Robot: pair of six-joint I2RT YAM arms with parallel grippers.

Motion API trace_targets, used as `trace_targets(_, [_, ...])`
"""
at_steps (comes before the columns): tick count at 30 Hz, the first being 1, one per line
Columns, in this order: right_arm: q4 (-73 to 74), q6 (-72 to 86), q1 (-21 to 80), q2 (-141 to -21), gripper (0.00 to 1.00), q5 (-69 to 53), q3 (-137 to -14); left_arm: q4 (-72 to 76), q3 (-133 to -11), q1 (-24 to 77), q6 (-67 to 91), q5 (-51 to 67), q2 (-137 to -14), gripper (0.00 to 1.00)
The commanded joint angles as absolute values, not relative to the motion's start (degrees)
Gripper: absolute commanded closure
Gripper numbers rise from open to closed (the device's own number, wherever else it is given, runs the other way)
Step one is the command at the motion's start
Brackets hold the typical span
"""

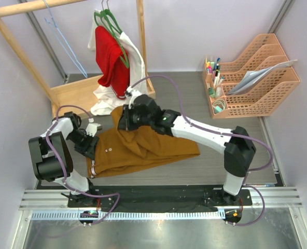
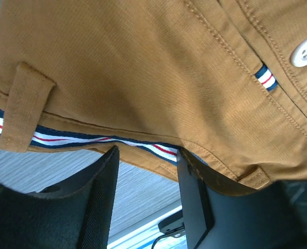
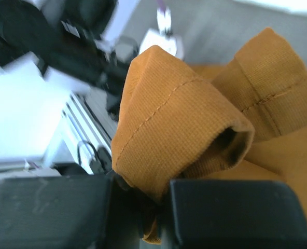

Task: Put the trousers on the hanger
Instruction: Fold the trousers

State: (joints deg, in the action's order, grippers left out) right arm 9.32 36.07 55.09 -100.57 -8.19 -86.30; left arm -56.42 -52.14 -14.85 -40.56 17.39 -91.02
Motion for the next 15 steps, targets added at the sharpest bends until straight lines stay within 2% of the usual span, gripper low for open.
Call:
trace_targets(1, [7.12, 33.76, 58.97, -104.84, 0.99, -6.86, -88.24, -53.88, -52.21, -14.59, -39.20, 16.61, -91.32, 0.50])
trace_targets(3, [7.47, 32.78, 60.20, -106.69, 0.99, -6.16, -88.85, -53.44, -52.03, -14.68, -38.85, 16.87, -91.23, 0.49])
trace_targets(5, [7.64, 32.96, 60.47, -109.33, 0.96, -6.42, -90.34, -53.09, -52.03, -14.59, -37.97, 17.05, -90.97, 0.42])
trace_targets(7, [7.56, 32.78, 60.82, -111.43, 0.71, -6.76, -92.45, -53.17, -52.56, -15.46, -36.31, 18.10, -89.74, 0.37])
trace_targets(9, [7.21, 31.73, 60.91, -112.32, 0.63, -8.52, -94.64, -54.57, -55.10, -17.39, -34.28, 22.56, -88.17, 0.34])
trace_targets(10, [6.16, 31.12, 61.00, -112.24, 0.48, -11.40, -95.01, -56.06, -56.24, -19.84, -33.41, 24.07, -87.46, 0.31])
trace_targets(14, [4.48, 24.63, 60.91, -109.87, 0.24, -21.07, -95.97, -60.37, -62.91, -24.60, -32.52, 28.65, -84.64, 0.28])
trace_targets(15, [4.57, 20.61, 60.73, -109.25, 0.22, -23.79, -97.02, -61.95, -63.71, -25.04, -32.78, 28.65, -83.33, 0.25])
